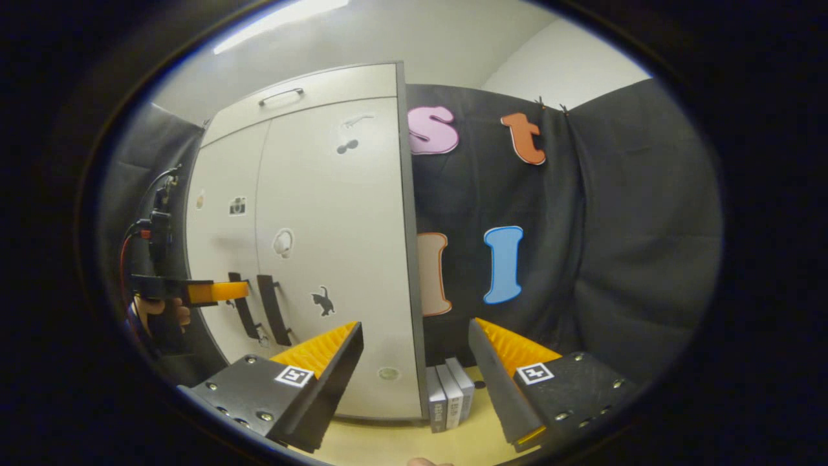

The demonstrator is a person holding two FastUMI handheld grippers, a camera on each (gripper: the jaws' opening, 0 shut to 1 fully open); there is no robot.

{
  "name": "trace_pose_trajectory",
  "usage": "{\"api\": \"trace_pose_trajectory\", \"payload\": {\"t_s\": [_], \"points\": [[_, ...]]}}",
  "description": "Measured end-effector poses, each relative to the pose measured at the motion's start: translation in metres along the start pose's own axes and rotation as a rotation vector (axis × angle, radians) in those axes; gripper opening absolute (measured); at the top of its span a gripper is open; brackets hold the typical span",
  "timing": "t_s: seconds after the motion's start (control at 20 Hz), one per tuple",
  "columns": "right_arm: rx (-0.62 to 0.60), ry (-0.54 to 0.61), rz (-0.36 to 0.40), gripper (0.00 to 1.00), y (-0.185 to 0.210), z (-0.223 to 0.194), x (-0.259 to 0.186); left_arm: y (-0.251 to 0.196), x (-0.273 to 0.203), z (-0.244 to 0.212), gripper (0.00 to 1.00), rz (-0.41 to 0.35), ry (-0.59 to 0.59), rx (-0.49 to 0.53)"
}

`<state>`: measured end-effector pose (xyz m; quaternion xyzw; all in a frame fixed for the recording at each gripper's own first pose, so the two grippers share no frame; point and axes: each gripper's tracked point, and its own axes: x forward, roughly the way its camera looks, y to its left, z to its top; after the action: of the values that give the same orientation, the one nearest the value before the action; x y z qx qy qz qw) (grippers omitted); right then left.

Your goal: Grab one shoe with the right hand and put it into the shoe cabinet, grab the other shoe with the left hand and put it into the shoe cabinet; then close the right door with the right hand and the left door with the left hand.

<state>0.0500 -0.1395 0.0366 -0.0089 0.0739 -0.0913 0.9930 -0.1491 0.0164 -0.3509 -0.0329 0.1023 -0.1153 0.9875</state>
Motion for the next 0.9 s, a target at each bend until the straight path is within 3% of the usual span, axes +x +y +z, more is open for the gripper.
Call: {"api": "trace_pose_trajectory", "payload": {"t_s": [0.9], "points": [[0.013,0.006,0.081,0.98,0.029,-0.003,-0.050,0.008,-0.077,-0.008,0.78,0.066,0.007,-0.018]]}}
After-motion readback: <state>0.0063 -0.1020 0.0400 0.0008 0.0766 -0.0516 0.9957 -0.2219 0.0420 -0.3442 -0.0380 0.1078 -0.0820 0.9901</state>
